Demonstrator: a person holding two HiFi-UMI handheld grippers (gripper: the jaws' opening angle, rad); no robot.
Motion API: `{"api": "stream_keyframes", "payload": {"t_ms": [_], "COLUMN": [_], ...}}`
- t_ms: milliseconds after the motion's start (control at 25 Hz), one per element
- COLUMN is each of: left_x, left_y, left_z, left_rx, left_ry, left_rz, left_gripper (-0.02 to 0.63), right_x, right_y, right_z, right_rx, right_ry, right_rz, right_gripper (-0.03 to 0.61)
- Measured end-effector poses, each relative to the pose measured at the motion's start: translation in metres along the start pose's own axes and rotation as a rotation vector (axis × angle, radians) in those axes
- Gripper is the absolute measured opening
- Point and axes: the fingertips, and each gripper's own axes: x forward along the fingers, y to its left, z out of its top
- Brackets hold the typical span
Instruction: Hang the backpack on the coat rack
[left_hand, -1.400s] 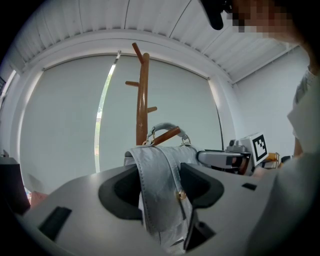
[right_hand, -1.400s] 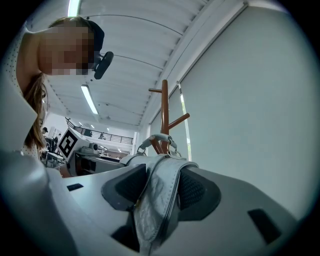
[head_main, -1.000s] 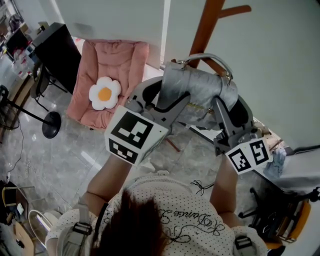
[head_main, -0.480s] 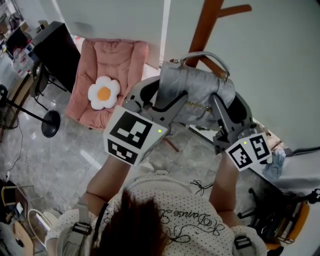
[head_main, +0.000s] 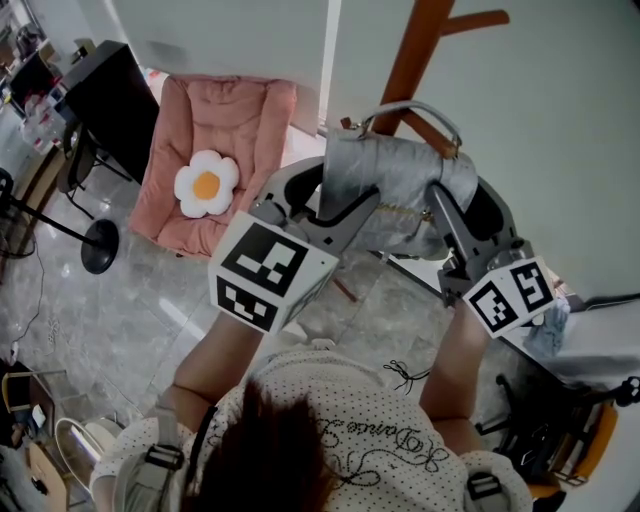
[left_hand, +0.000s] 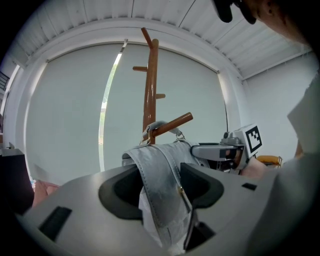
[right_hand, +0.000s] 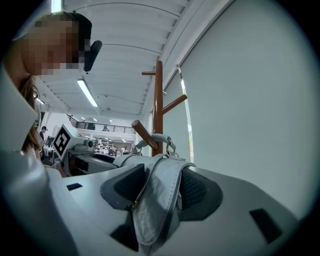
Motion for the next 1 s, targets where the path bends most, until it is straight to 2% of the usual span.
{"api": "stream_keyframes", "payload": {"t_ms": [280,1000], "left_x": [0.005,-0.005], "left_y": [0.002,0.000], "left_z": [-0.008,-0.017], "left_rx": [0.022,0.023], "left_ry": [0.027,-0.045], "left_rz": [0.008,0.019], "left_gripper": [0.229,0.232], "right_x": [0.007,-0.009], "right_y": [-0.007,0.012], "right_z": [-0.020,-0.028], "right_rx": [0.073,0.015], "right_ry": [0.067,-0.054], "right_rz": [0.024,0.006], "right_gripper": [0.224,0.222]}}
